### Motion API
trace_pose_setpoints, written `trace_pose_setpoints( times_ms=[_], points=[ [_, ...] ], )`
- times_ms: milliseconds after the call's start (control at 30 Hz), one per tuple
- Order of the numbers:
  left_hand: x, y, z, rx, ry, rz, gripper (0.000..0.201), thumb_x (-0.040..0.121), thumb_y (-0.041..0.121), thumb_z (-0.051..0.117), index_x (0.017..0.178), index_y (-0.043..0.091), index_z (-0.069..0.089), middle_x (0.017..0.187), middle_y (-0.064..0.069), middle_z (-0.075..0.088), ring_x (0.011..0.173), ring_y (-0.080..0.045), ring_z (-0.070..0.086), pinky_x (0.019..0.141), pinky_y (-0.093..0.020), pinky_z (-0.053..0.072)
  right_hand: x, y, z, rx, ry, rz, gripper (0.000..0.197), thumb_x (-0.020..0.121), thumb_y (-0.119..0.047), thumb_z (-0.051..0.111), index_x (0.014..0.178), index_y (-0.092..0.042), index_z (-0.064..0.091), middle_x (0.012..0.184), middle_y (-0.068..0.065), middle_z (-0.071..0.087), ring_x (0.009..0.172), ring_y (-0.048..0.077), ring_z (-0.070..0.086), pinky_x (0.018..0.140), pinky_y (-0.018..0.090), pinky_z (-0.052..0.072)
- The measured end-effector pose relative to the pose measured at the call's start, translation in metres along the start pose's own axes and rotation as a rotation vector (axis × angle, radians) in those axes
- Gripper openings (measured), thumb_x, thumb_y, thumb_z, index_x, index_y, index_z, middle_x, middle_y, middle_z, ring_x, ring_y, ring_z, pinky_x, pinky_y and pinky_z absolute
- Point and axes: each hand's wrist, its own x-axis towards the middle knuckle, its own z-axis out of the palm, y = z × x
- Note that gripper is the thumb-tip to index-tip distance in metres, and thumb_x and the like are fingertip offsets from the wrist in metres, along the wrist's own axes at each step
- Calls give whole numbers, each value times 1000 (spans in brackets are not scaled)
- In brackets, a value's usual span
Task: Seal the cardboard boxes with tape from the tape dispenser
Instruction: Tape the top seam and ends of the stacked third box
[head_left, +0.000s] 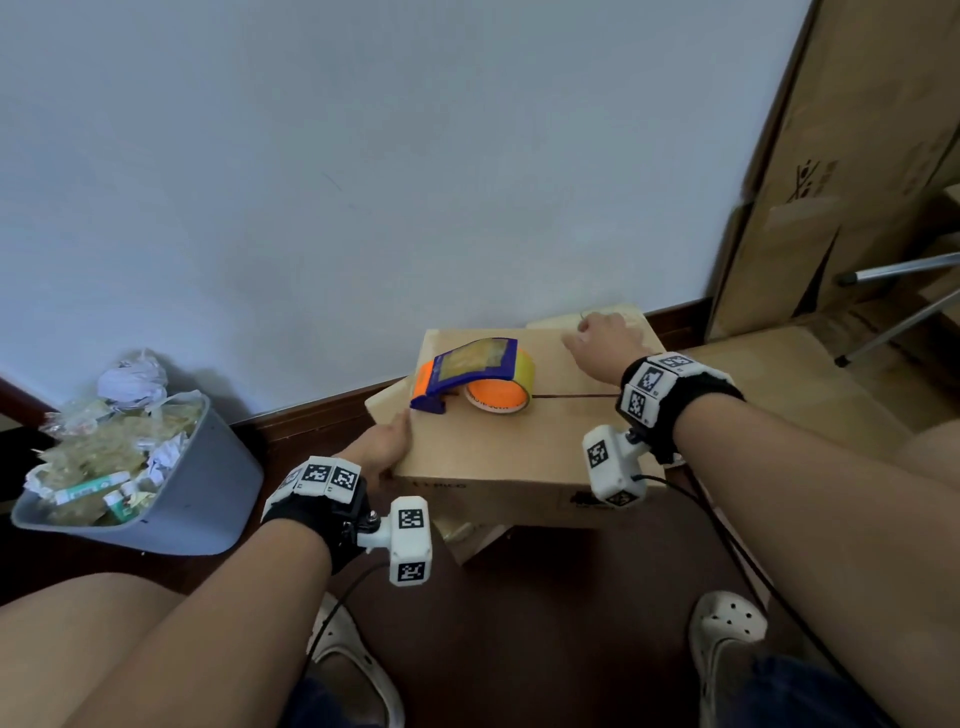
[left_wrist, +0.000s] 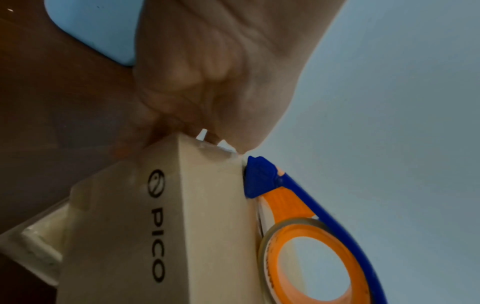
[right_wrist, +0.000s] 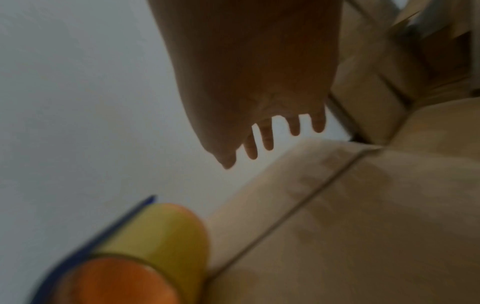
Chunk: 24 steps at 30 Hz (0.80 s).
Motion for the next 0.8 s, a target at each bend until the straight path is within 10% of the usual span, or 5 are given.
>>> trace_pose_setpoints(
  times_ms=[167,267,467,600,800],
  points=[
    [-41,-3,7,-33,-118,-198,58,100,53,31,115,0,49,90,-21,61,76,-34,63,60,-42,56,-14,47,18,80,-176,95,75,91,-30,57,149,-8,17,160,8,-6,138,32,34,109,38,30],
    [-41,3,5,-184,-37,-174,47,102,43,37,120,0,42,96,-22,58,75,-36,62,46,-39,57,-28,50,18,128,-111,97,80,89,-36,61,149,-9,15,156,8,6,130,34,43,102,39,37],
    [62,-38,-14,-198,359,35,89,61,46,55,138,41,10,128,-18,52,105,-40,60,91,-56,50,-47,50,21,141,-72,42,57,94,-39,53,139,-9,36,141,13,25,121,38,46,101,44,41],
    [-31,-16,22,-108,204,0,65,74,28,61,128,5,35,114,-19,59,90,-34,64,68,-42,59,-49,53,23,201,-87,-4,71,91,-36,59,147,-7,26,154,10,14,138,34,26,112,44,30],
    [-86,-8,37,-49,-50,-52,24,98,14,46,116,-1,49,103,-20,62,82,-31,64,54,-33,58,-58,37,31,131,-171,11,80,87,-54,58,145,-8,27,143,18,30,129,37,38,106,46,37]
  ],
)
